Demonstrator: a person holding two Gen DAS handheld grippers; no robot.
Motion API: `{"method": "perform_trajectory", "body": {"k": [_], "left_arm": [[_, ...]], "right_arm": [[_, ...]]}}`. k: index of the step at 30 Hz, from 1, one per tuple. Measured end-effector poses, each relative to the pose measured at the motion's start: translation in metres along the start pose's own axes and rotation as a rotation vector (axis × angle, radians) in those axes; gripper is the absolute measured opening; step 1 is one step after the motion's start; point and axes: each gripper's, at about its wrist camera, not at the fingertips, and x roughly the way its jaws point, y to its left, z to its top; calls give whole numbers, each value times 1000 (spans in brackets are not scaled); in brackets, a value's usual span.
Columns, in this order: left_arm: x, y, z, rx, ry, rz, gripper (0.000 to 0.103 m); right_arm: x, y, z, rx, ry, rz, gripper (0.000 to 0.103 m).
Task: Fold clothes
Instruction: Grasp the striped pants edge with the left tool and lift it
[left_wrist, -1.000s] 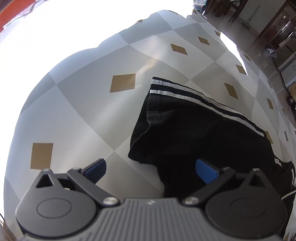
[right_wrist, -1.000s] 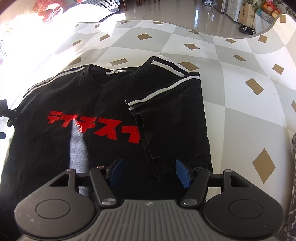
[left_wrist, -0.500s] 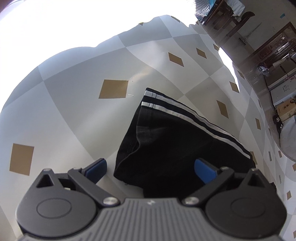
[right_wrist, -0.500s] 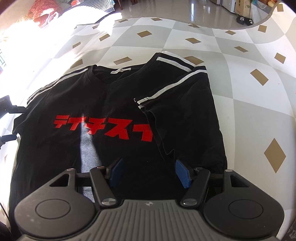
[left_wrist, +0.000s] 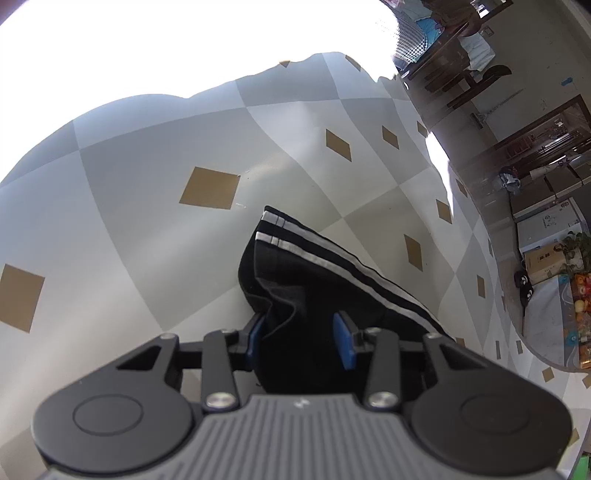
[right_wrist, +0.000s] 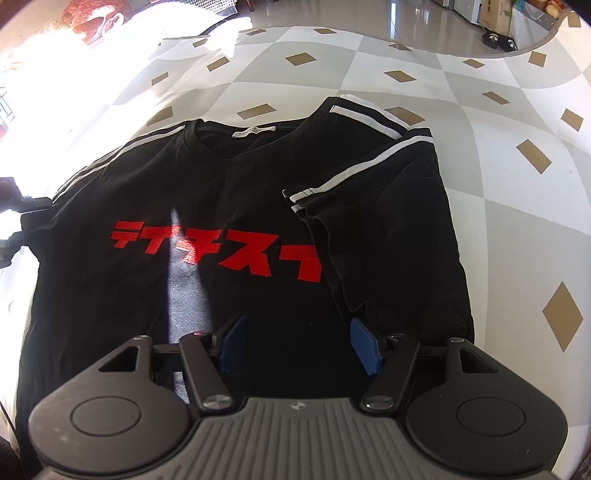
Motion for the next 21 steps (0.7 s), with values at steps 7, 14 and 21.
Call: {"method": "perform_trajectory", "body": {"k": [7, 14, 21], "left_arm": [[0, -21, -8, 67, 29, -93, 36], [7, -29, -9, 76, 27, -61, 39], [12, -4, -3, -5, 15, 6, 47]], "right_arm": [[0, -1, -1, 2, 0, 1, 62], [0, -1, -2, 3, 2, 2, 62], [2, 3, -1, -15, 2, -9, 62]]}}
